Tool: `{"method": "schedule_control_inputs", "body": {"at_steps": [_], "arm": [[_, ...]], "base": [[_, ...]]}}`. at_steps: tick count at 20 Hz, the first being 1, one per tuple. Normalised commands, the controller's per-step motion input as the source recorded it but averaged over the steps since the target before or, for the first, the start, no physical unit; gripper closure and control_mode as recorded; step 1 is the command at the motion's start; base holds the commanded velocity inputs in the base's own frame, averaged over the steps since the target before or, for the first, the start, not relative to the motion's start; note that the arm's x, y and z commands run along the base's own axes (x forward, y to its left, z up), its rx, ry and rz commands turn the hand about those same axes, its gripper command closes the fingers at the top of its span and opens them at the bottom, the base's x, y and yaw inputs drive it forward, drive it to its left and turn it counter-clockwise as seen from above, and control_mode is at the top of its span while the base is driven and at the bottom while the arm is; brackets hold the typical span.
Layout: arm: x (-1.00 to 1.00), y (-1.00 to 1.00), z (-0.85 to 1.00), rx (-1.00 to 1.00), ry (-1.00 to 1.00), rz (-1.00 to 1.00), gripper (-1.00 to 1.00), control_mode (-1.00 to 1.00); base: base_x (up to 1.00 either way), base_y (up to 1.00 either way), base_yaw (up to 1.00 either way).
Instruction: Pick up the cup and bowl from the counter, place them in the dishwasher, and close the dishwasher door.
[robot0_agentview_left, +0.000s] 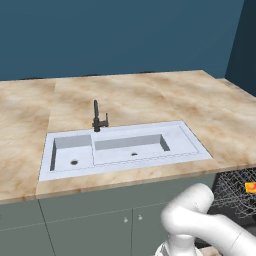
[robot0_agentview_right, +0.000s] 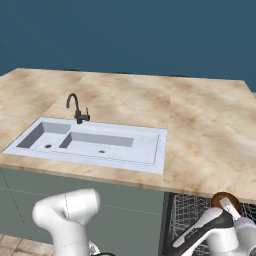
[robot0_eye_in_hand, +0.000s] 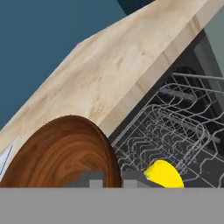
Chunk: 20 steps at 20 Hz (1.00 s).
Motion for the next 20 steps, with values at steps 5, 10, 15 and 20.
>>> {"method": "schedule_control_inputs", "body": {"at_steps": [5, 10, 15, 20], "arm": [[-0.01, -0.24, -0.54, 0.01, 0.00, 0.00, 1.00, -1.00], [0.00, -0.40, -0.37, 0.00, 0.00, 0.00, 1.00, -1.00], [0.14, -0.44, -0.39, 0.00, 0.01, 0.00, 1.00, -1.00], [0.36, -0.34, -0.46, 0.00, 0.05, 0.00, 1.00, -1.00]], "base": [[0.00, 0.00, 0.00], [0.00, 0.00, 0.00], [0.00, 0.00, 0.00], [0.00, 0.00, 0.00]]}}
